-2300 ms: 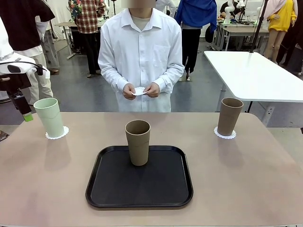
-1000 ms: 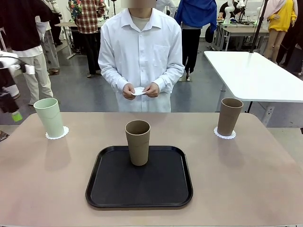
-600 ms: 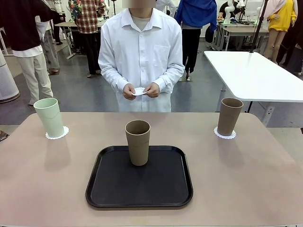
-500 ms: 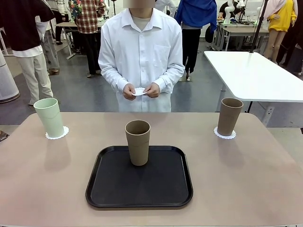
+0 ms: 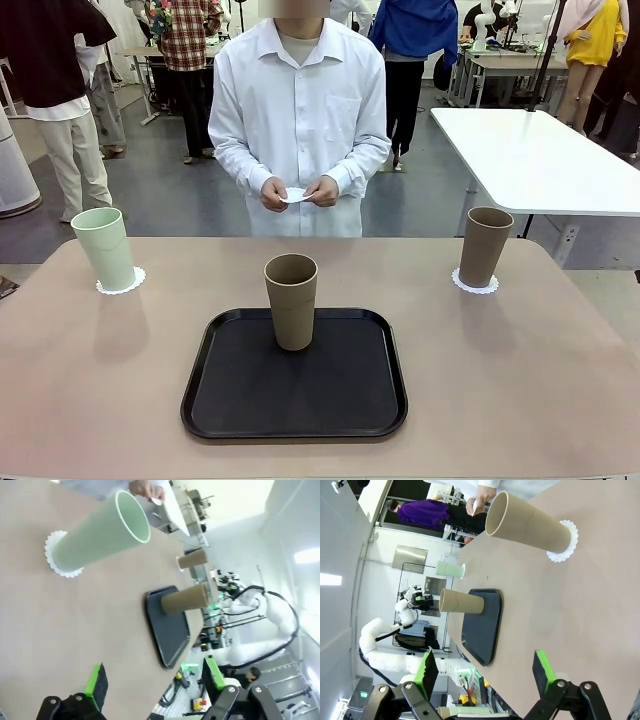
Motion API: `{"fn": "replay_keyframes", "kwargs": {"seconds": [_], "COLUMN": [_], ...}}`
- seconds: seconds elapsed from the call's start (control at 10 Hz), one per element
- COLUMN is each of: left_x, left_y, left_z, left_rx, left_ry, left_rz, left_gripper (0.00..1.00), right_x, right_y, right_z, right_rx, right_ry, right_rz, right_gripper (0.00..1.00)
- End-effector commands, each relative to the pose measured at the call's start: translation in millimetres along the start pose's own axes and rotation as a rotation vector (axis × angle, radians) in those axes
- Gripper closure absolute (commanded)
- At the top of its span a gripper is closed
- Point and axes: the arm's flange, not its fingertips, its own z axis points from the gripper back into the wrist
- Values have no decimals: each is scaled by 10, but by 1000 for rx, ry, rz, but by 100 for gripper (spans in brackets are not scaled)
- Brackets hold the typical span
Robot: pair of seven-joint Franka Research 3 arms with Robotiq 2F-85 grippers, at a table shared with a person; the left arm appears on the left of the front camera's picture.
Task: Place coasters on the table and set cups on them.
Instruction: Take one Reusable plastic cup from the Flat Tray and place it on a coaster set by the human.
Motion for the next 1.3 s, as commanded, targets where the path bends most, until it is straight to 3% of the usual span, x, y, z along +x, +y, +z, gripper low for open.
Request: {"fn": "replay_keyframes", "kwargs": {"seconds": [0.0,0.4,0.7,0.8,1.2], "left_x": [159,91,82,40,40], "left_y": [50,100,129,107,107], "left_z": [241,666,650,674,674], "left_rx": [-92,-177,-181,-174,-174], "left_ry": [72,33,72,32,32], "left_rz": [-5,-8,-18,23,23], "left_gripper": [0,0,0,0,0], "right_x": [14,14,14,14,14], "right_y": [2,2,2,2,2], "right_z": [-15,-15,-15,-15,-15], "right_rx": [3,3,3,3,3], "right_ry": [-11,-11,-11,-11,-11], "right_rz": [3,3,3,3,3], "right_gripper": [0,0,0,0,0]}}
